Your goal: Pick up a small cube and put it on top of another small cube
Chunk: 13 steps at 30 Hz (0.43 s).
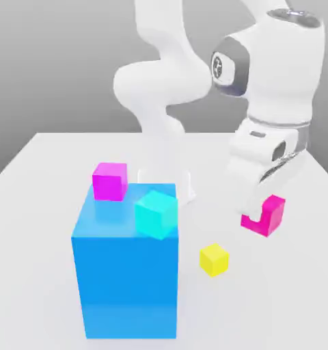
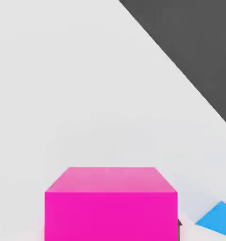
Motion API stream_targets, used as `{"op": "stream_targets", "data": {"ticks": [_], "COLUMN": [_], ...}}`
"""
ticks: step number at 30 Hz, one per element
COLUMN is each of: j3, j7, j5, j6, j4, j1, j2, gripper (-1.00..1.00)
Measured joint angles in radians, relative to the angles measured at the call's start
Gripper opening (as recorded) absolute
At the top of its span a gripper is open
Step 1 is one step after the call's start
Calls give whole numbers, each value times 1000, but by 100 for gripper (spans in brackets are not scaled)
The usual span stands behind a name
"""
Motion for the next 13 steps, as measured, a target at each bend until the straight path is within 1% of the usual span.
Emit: {"op": "stream_targets", "data": {"ticks": [5,7,9,10,13], "j3": [-100,-120,-131,-133,-133], "j7": [-42,-52,-57,-59,-59], "j5": [-34,-38,-37,-36,-36], "j6": [-219,-206,-137,-107,-107], "j4": [139,131,88,70,70], "j1": [-111,-131,-135,-136,-136], "j2": [-83,-78,-51,-40,-40], "gripper": [-100,-100,-100,100,100]}}
